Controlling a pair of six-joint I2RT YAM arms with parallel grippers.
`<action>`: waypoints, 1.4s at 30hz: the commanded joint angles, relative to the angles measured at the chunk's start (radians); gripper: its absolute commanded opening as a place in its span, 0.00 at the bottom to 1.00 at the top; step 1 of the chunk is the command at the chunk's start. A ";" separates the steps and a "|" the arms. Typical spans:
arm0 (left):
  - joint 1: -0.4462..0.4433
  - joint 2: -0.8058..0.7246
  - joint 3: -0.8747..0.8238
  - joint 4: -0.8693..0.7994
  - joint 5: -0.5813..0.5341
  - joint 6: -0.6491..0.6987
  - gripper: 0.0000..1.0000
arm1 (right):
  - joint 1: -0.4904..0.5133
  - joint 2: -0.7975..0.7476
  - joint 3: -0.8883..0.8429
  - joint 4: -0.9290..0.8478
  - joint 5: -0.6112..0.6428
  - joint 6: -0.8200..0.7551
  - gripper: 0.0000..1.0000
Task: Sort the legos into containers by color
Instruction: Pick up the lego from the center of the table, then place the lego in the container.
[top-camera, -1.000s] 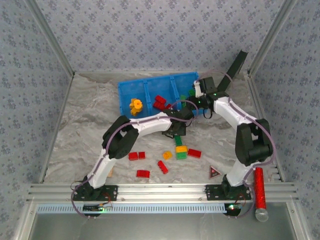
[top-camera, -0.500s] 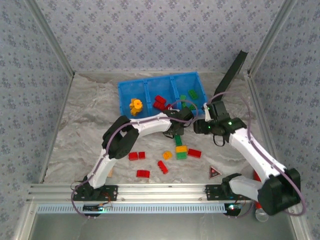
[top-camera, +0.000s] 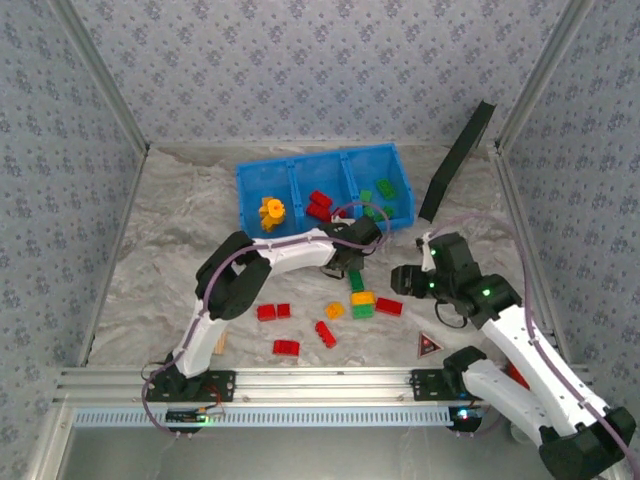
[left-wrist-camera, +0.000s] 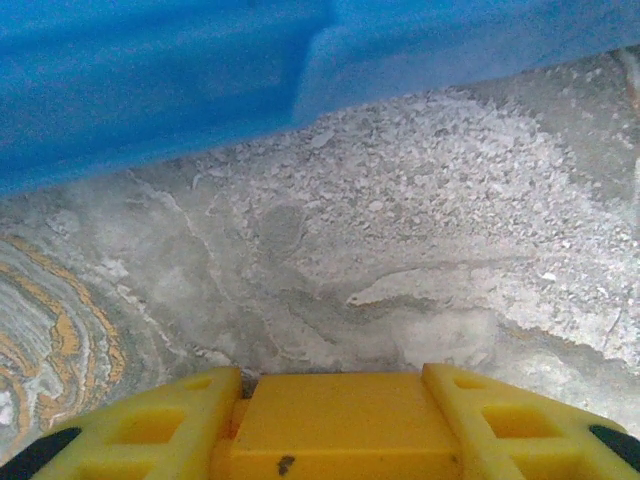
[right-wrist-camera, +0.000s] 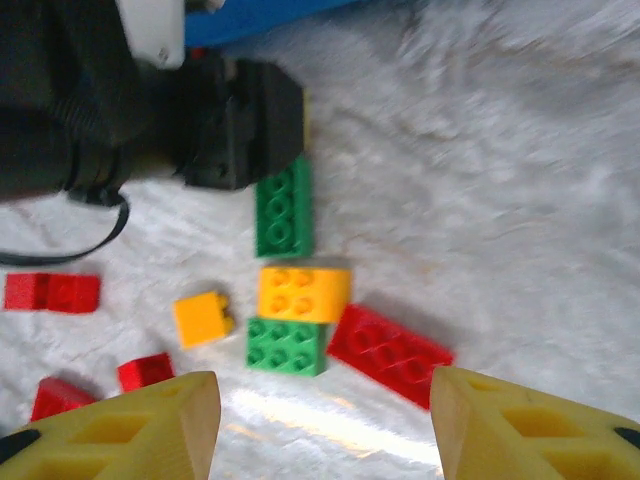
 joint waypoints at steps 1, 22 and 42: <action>0.035 -0.124 -0.035 0.009 -0.061 0.046 0.32 | 0.127 -0.006 -0.032 0.025 0.043 0.122 0.59; 0.408 -0.531 -0.205 0.094 -0.074 0.283 0.30 | 0.658 0.251 0.029 0.167 0.315 0.325 0.62; 0.573 -0.109 0.051 0.128 0.125 0.350 0.33 | 0.700 0.503 0.115 0.241 0.295 0.360 0.64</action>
